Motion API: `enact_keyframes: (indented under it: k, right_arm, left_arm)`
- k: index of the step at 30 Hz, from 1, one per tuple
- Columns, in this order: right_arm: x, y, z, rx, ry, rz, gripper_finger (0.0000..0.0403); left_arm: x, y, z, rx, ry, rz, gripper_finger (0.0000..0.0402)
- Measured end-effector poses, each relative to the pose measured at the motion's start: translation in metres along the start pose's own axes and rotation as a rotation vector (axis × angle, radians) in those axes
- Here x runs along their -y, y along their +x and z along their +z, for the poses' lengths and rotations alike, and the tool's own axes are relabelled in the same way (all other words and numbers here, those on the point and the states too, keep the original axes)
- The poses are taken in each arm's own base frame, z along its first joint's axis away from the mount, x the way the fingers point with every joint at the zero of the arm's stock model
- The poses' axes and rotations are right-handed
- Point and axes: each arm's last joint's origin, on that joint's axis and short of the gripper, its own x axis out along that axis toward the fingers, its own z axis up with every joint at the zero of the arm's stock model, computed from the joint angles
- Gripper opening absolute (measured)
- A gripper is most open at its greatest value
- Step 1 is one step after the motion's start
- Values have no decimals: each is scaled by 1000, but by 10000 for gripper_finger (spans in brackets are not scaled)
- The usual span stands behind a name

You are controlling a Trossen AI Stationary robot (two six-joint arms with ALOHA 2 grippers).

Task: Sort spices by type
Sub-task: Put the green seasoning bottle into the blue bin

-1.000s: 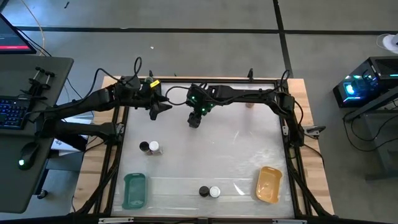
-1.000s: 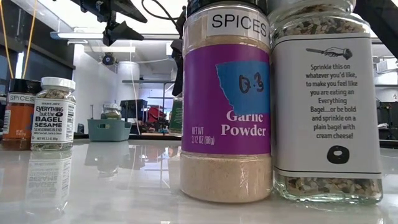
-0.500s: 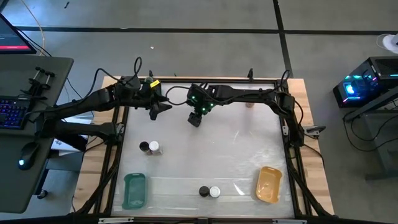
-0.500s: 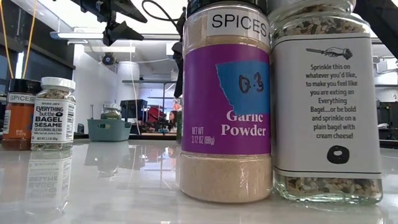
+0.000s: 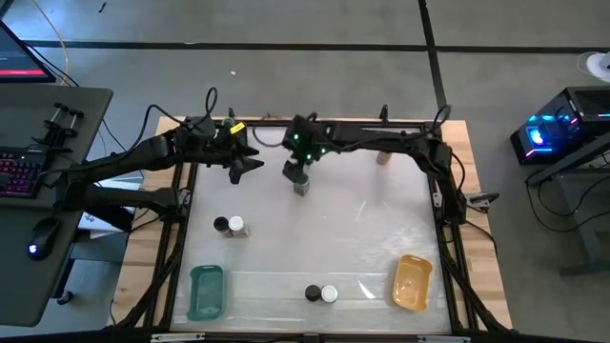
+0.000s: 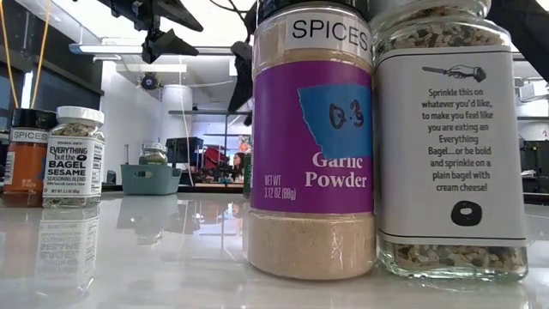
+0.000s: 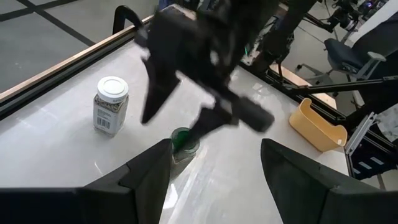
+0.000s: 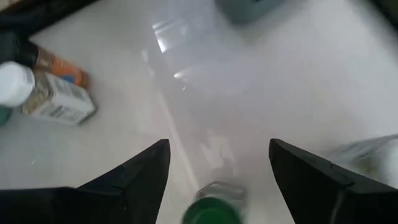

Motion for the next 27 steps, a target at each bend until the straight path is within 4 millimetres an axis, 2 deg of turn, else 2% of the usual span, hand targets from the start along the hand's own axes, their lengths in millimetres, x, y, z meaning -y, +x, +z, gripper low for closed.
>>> enact_keyframes:
  k: [6, 9, 12, 15, 18, 23, 27]
  right_arm:
    - [20, -38, 20, -35, -15, -53, 271]
    - [31, -58, 19, -125, 8, -131, 271]
    - [38, -76, 17, -209, -6, -227, 271]
    - [42, -91, 15, -245, -7, -285, 271]
    - [43, -111, 13, -223, 8, -296, 271]
    - [40, -160, 8, -132, 66, -311, 271]
    - [28, -202, 1, -35, 95, -338, 271]
  left_arm:
    - [0, 0, 0, 0, 6, -1, 233]
    - [1, 0, 1, 8, -1, -6, 233]
    - [4, 8, 5, 16, -30, -21, 233]
    - [8, 30, 14, -56, -33, -8, 233]
    - [11, 58, 25, -192, 52, 48, 233]
    - [10, 104, 41, -408, 111, 134, 233]
    - [13, 136, 50, -490, 110, 144, 233]
